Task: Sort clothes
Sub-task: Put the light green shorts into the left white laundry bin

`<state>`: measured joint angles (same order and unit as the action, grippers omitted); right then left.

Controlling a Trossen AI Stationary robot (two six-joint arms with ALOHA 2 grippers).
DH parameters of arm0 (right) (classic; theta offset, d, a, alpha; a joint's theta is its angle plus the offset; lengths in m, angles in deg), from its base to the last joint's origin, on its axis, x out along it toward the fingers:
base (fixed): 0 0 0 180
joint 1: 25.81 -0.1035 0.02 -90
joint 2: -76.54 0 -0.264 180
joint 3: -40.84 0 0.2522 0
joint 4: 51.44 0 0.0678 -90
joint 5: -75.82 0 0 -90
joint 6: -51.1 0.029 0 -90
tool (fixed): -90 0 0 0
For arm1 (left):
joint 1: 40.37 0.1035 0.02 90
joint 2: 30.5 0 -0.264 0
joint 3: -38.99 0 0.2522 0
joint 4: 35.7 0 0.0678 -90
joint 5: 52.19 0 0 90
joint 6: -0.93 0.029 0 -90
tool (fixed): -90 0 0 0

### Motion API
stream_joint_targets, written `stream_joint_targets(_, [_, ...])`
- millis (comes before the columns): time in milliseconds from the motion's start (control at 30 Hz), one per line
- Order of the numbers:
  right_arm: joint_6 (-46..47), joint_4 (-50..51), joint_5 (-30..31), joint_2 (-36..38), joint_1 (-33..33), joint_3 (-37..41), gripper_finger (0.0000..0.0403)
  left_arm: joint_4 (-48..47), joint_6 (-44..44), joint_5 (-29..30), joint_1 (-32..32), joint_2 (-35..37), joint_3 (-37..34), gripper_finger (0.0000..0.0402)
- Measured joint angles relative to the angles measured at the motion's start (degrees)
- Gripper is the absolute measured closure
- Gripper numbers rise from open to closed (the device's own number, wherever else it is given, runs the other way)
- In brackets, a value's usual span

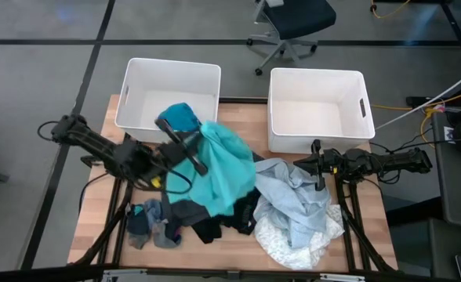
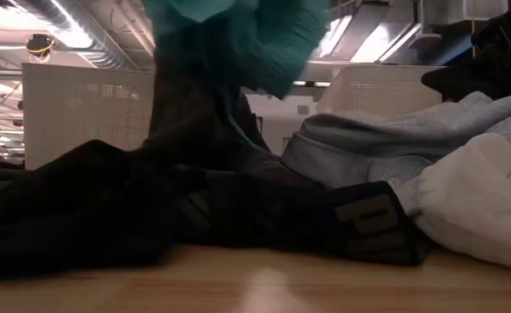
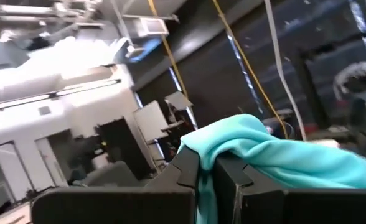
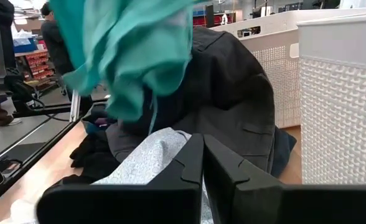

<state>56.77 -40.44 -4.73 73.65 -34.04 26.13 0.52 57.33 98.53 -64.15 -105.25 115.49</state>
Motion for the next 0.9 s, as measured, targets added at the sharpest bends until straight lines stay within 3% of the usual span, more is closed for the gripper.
stream_joint_targets(433, [0.0,-0.07,0.0,0.0,0.0,0.0,0.0389,9.68,15.82,-5.06,11.05,11.79,0.07,0.0391])
stream_joint_targets(600, [0.0,-0.09,0.0,0.0,0.0,0.0,0.0389,10.02,16.24,-10.0,17.58,15.89,0.07,0.0391])
stream_joint_targets(900, [0.0,-0.11,0.0,0.01,0.0,0.0,0.0389,4.76,8.35,-10.81,33.94,16.91,0.07,0.0391])
